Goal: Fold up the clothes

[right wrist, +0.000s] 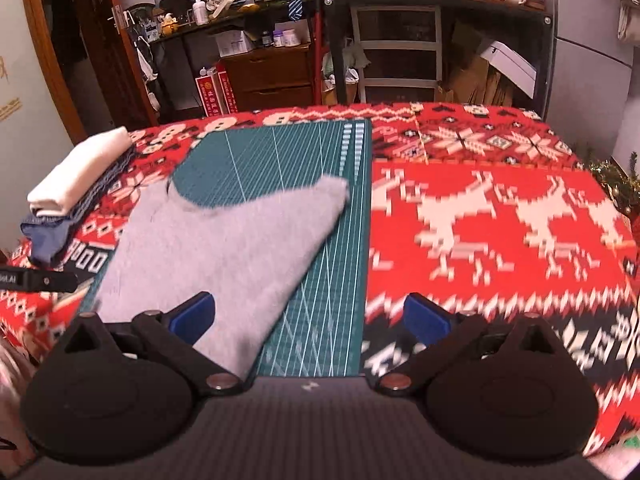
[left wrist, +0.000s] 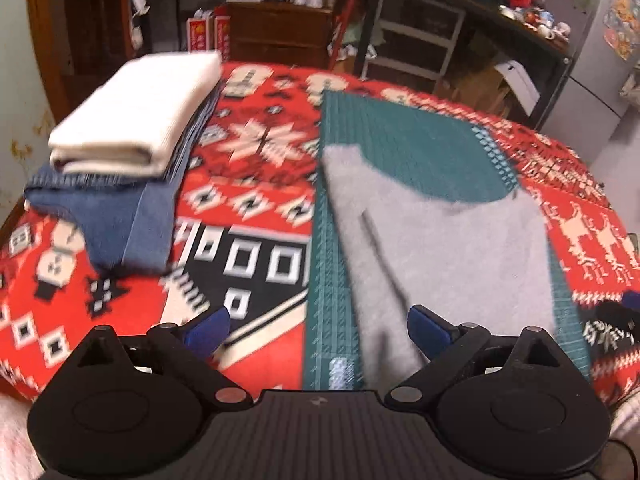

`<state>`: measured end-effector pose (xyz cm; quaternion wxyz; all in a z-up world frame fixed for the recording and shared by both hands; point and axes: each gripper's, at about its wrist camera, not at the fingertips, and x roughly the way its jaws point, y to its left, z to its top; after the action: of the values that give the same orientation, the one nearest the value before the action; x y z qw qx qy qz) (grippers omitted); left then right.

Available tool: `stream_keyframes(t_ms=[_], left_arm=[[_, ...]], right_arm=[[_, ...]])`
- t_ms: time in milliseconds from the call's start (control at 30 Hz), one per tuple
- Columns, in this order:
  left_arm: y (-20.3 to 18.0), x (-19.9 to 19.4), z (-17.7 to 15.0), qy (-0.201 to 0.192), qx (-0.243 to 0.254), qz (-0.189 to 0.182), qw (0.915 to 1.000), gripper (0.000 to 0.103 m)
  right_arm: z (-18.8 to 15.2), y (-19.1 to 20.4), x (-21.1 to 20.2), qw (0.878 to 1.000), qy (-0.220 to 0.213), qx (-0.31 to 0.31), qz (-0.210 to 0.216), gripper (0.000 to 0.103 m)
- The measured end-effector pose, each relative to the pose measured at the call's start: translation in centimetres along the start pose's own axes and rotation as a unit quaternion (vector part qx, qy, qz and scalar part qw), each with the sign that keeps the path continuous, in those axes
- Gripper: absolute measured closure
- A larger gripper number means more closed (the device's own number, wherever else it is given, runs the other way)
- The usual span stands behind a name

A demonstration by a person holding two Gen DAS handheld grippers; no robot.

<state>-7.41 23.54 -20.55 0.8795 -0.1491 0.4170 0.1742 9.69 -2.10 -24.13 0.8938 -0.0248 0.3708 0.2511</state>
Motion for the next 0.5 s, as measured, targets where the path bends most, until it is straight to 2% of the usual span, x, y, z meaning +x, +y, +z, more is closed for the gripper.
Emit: stream_keyframes(t_ms=[133, 200, 267, 333, 367, 433, 500], left_arm=[[-2.2, -0.7, 1.9, -0.006, 0.01, -0.009, 0.9999, 0.007], [-3.5, -0.6, 2.7, -0.005, 0.017, -0.017, 0.9997, 0.007], [-4.8, -0.4, 3.4, -0.002, 0.027, -0.02, 0.9994, 0.007], [-6.1, 0.0, 3.9, 0.006, 0.034, -0.02, 0.9992, 0.007], [-6.7, 0.1, 4.2, 0.007, 0.036, -0.023, 0.9991, 0.007], [-7.8, 0.5, 4.7, 0.011, 0.035, -0.032, 0.9988, 0.007], [-8.8, 0.9, 5.3, 0.016, 0.034, -0.042, 0.9984, 0.011]], right_arm=[[4.3, -0.5, 0.8, 0.999, -0.032, -0.027, 0.005, 0.009], [6.6, -1.5, 2.3, 0.999, -0.024, -0.024, 0.018, 0.009], [8.5, -3.1, 4.2, 0.999, -0.009, 0.005, 0.033, 0.015], [10.0, -5.1, 6.2, 0.998, 0.01, 0.047, 0.046, 0.041], [10.5, -6.2, 7.1, 0.996, 0.019, 0.071, 0.056, 0.048], [10.5, -8.1, 8.5, 0.991, 0.03, 0.106, 0.073, 0.073], [10.3, -9.5, 9.6, 0.987, 0.046, 0.132, 0.085, 0.083]])
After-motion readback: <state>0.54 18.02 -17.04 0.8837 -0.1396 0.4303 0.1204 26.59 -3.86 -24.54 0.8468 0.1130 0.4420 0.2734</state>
